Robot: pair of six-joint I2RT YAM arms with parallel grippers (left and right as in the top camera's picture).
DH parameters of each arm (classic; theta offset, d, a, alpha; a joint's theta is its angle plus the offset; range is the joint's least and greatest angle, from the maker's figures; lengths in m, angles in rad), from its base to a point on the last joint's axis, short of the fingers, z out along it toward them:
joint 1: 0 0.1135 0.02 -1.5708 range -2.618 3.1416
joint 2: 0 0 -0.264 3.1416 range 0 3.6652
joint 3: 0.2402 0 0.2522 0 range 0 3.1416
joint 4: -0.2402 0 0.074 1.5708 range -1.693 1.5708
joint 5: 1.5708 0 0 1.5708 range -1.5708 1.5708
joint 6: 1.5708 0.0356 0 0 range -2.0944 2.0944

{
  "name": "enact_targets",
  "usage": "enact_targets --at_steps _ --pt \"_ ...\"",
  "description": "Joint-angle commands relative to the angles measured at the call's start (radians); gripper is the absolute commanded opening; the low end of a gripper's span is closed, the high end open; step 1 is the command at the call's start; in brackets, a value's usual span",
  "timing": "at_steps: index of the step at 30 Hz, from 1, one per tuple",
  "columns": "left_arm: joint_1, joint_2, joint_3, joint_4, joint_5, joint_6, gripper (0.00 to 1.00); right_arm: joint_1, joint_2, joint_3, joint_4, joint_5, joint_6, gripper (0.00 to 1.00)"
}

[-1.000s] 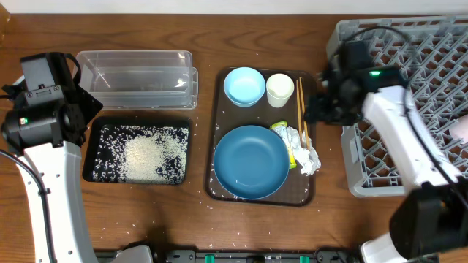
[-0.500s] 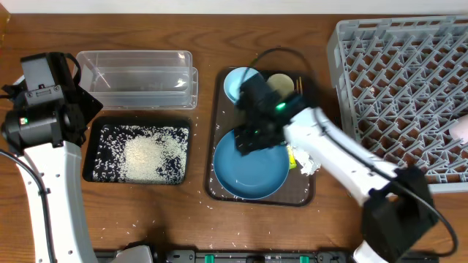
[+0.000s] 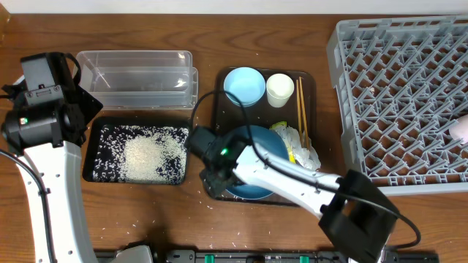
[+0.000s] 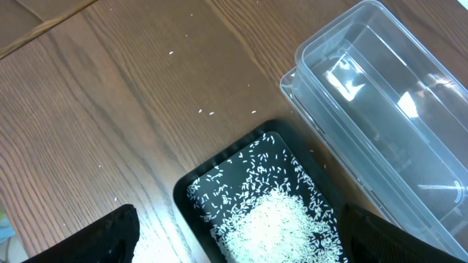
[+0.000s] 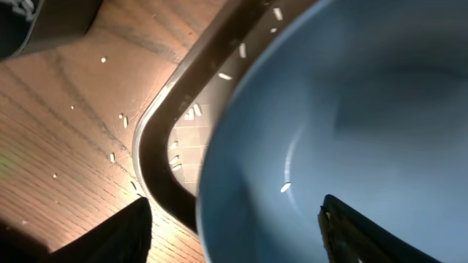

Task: Sort waste into correct bins and load items into the dishwasher rack
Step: 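Lift the blue bowl with the right gripper and place it in the rack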

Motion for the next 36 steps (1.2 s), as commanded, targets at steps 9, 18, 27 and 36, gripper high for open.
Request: enact_targets --at_steps 9,18,27,36 --pt "0.003 0.005 0.006 -0.002 -0.005 -0.009 0.88 0.036 0.089 0.001 -0.003 0.078 0.044 0.52" --pt "0.003 0.005 0.006 -0.003 -0.006 -0.009 0.88 0.036 0.085 0.120 -0.124 0.064 0.072 0.07" --pt "0.003 0.005 0.006 -0.002 -0.005 -0.009 0.88 -0.014 0.085 0.466 -0.418 0.056 0.004 0.01" --pt "0.003 0.005 0.006 -0.003 -0.006 -0.009 0.89 -0.344 0.085 0.867 -0.611 0.056 -0.180 0.01"
